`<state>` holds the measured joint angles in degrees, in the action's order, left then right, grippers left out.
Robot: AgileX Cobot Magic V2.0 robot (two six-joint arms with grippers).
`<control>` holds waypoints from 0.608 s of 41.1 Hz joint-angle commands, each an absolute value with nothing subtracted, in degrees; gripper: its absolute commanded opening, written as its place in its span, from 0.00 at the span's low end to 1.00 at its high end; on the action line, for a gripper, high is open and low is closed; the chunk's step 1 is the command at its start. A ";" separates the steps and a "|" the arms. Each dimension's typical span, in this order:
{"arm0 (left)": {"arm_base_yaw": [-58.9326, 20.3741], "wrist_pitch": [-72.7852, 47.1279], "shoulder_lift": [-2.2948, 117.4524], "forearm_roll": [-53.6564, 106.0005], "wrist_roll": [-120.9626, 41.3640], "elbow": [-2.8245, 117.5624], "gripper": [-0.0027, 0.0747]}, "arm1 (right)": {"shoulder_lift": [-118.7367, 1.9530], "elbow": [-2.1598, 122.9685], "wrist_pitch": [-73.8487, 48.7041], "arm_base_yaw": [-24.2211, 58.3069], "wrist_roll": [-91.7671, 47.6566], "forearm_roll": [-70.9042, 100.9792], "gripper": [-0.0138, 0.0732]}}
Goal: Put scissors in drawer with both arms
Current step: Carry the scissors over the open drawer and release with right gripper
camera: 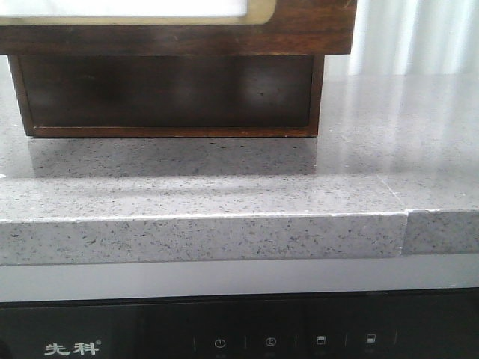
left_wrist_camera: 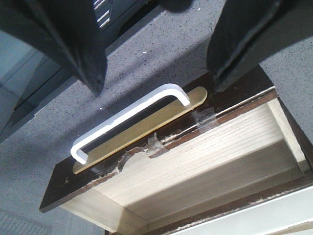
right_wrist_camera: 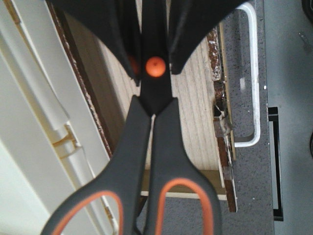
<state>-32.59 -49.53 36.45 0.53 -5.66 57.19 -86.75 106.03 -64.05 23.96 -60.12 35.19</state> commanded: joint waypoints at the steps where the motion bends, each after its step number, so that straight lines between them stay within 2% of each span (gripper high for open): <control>1: -32.87 -45.19 36.59 0.53 -5.21 58.94 0.60 | -87.31 107.57 -60.08 24.26 -62.91 37.98 0.19; 25: -32.87 -45.19 36.59 0.53 -5.21 58.94 0.60 | -98.33 107.57 -59.03 24.26 -63.50 32.97 0.19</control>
